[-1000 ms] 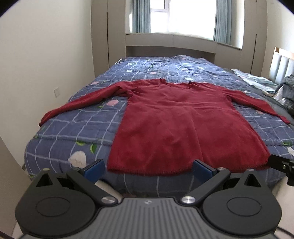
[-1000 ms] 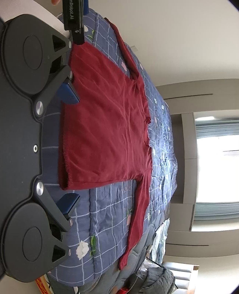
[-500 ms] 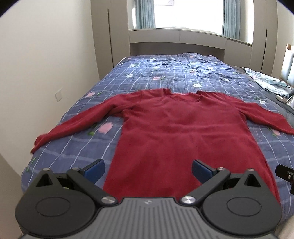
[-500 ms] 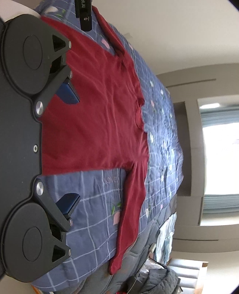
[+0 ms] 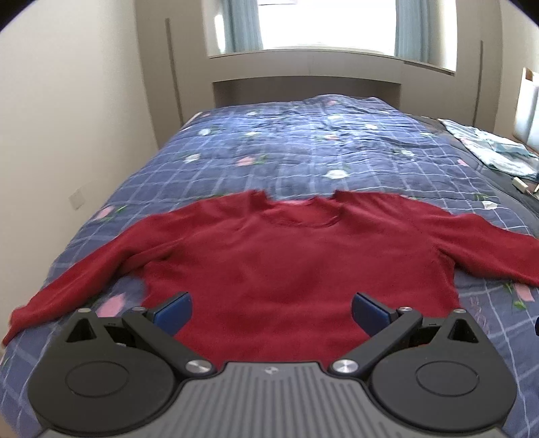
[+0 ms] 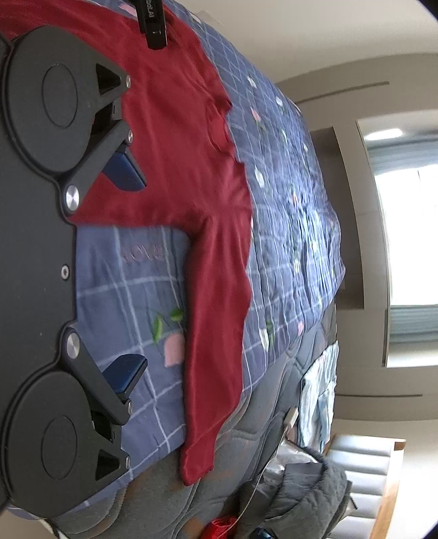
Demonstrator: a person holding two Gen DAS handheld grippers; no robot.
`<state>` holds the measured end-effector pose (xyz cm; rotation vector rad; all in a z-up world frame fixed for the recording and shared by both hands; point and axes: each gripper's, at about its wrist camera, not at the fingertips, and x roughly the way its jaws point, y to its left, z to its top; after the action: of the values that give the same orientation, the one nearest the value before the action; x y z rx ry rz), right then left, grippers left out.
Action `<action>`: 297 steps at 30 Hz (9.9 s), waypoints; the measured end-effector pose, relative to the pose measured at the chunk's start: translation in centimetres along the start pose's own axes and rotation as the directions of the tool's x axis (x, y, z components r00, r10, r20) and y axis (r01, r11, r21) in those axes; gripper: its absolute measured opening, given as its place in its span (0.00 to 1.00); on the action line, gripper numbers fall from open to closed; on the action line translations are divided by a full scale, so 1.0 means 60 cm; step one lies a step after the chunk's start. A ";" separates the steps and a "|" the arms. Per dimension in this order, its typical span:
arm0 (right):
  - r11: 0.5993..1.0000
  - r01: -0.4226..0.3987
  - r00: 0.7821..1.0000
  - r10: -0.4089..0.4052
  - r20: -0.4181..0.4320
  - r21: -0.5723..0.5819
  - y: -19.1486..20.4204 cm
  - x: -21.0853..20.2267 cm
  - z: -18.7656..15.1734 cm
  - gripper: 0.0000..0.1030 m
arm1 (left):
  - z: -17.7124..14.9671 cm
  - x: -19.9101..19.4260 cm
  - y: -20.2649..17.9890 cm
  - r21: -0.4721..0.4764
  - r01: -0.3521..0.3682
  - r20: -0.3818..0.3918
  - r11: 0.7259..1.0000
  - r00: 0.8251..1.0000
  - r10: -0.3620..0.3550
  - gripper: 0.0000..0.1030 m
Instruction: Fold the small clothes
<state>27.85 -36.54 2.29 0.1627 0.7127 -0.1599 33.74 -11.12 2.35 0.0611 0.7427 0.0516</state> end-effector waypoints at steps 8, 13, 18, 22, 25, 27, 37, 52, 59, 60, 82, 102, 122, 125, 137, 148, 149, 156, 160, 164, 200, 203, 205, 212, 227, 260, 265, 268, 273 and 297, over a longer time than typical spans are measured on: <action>0.996 0.067 0.998 -0.067 0.002 0.053 -0.071 0.092 0.038 1.00 | 0.061 0.109 -0.107 0.046 0.063 0.034 0.997 0.997 -0.064 1.00; 0.987 0.132 0.991 -0.132 -0.004 0.090 -0.120 0.144 0.052 1.00 | 0.086 0.182 -0.172 0.092 0.091 0.054 0.992 0.994 -0.096 1.00; 0.976 0.177 0.983 -0.181 0.022 0.130 -0.168 0.176 0.057 1.00 | 0.090 0.242 -0.222 0.131 0.097 0.060 0.987 0.993 -0.105 1.00; 0.963 0.167 0.982 -0.181 0.048 0.210 -0.221 0.198 0.055 1.00 | 0.079 0.273 -0.236 0.132 0.096 0.048 0.987 0.994 -0.103 1.00; 0.941 0.144 0.983 -0.172 0.067 0.306 -0.266 0.205 0.052 1.00 | 0.065 0.290 -0.238 0.121 0.091 0.033 0.988 0.995 -0.096 1.00; 0.917 0.158 0.979 -0.193 0.063 0.365 -0.295 0.208 0.050 1.00 | 0.056 0.294 -0.236 0.109 0.093 0.037 0.990 0.995 -0.097 1.00; 0.728 0.228 0.956 -0.294 -0.006 0.647 -0.434 0.233 0.017 1.00 | 0.042 0.307 -0.215 0.021 0.138 0.021 0.990 0.990 -0.139 1.00; 0.661 0.257 0.930 -0.367 0.005 0.705 -0.477 0.262 0.036 0.08 | 0.073 0.309 -0.182 -0.066 0.223 -0.082 0.972 0.970 -0.228 1.00; 0.754 0.171 0.934 -0.330 0.140 0.634 -0.432 0.207 0.106 0.07 | 0.107 0.247 -0.106 -0.089 0.223 -0.061 0.971 0.971 -0.229 1.00; 0.773 0.147 0.936 -0.311 0.167 0.618 -0.417 0.199 0.121 0.07 | 0.111 0.237 -0.092 -0.091 0.210 -0.061 0.974 0.975 -0.216 1.00; 0.927 -0.341 0.895 0.370 0.248 -0.155 0.276 0.169 0.198 0.06 | 0.072 0.122 0.318 -0.343 -0.027 -0.002 0.939 1.000 0.028 1.00; 0.779 -0.432 0.887 0.459 -0.055 -0.455 0.513 0.248 -0.018 0.74 | 0.024 0.164 0.389 -0.395 -0.079 -0.049 0.915 0.997 0.065 1.00; 0.941 0.200 0.974 -0.162 0.157 -0.271 0.096 0.206 -0.058 0.99 | -0.004 0.289 0.134 -0.118 -0.220 0.053 0.968 0.972 0.228 1.00; 0.940 0.202 0.972 -0.159 0.171 -0.276 0.090 0.226 -0.062 0.99 | -0.008 0.289 0.145 -0.165 -0.188 0.040 0.968 0.980 0.197 1.00; 0.864 0.435 0.875 -0.338 0.346 -0.255 0.102 0.274 -0.021 0.99 | -0.011 0.295 0.152 -0.185 -0.178 0.040 0.966 0.981 0.189 1.00; 0.923 0.354 0.929 -0.328 0.172 -0.149 0.045 0.304 -0.012 0.99 | -0.012 0.297 0.147 -0.174 -0.194 0.042 0.965 0.978 0.205 1.00; 0.924 0.352 0.930 -0.327 0.171 -0.148 0.046 0.304 -0.014 0.99 | -0.012 0.298 0.146 -0.173 -0.196 0.043 0.965 0.978 0.206 1.00; 0.944 0.300 0.947 -0.277 0.166 -0.139 0.045 0.290 -0.017 1.00 | -0.012 0.292 0.156 -0.197 -0.175 0.045 0.965 0.981 0.187 1.00; 0.961 0.226 0.973 -0.215 0.082 -0.158 0.033 0.262 -0.013 1.00 | 0.004 0.268 0.163 -0.228 -0.184 -0.020 0.956 0.983 0.184 1.00; 0.960 0.197 0.980 -0.195 0.031 -0.197 0.040 0.208 -0.037 1.00 | -0.001 0.228 0.179 -0.293 -0.141 -0.026 0.946 0.990 0.139 1.00; 0.878 -0.115 0.993 0.113 -0.032 -0.466 0.255 0.059 -0.201 0.99 | -0.221 0.072 0.737 -0.935 -0.245 -0.127 0.257 0.907 0.402 0.02; 0.878 -0.116 0.993 0.114 -0.032 -0.464 0.256 0.058 -0.200 1.00 | -0.190 0.061 0.742 -0.930 -0.196 -0.041 0.313 0.898 0.439 0.01; 0.878 -0.119 0.993 0.117 -0.032 -0.463 0.255 0.058 -0.199 0.99 | -0.150 0.057 0.742 -0.909 -0.181 0.015 0.376 0.887 0.462 0.00; 0.888 -0.130 0.991 0.131 -0.027 -0.442 0.247 0.055 -0.196 0.99 | 0.029 0.020 0.730 -0.804 -0.087 0.270 0.588 0.827 0.492 0.00; 0.937 -0.126 0.988 0.147 0.039 -0.326 0.198 0.051 -0.143 1.00 | 0.257 0.052 0.434 -0.325 0.088 0.576 0.942 0.808 0.123 0.01; 0.986 -0.086 0.995 0.093 0.043 -0.141 0.053 0.099 -0.106 0.99 | 0.007 0.160 0.085 -0.006 0.319 0.193 0.948 0.930 -0.312 0.96; 0.967 -0.231 0.971 0.237 0.043 -0.108 0.068 0.121 -0.069 0.99 | -0.020 0.123 0.153 -0.053 0.226 0.189 0.973 0.959 -0.212 1.00; 0.935 -0.348 0.937 0.350 0.013 -0.071 0.086 0.159 -0.031 0.98 | -0.040 0.116 0.202 -0.078 0.147 0.158 0.986 0.978 -0.133 1.00; 0.882 -0.472 0.881 0.471 -0.045 -0.005 0.141 0.236 0.028 0.79 | -0.071 0.110 0.288 -0.133 0.009 0.101 0.991 0.995 0.005 1.00; 0.733 -0.664 0.743 0.669 -0.019 -0.145 0.346 0.149 0.285 0.07 | -0.096 0.132 0.386 -0.139 -0.013 0.094 0.990 0.995 0.026 0.99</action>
<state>49.54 -20.58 11.07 0.2706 0.5893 0.5866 35.09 12.72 -5.50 -0.0615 0.6408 0.1184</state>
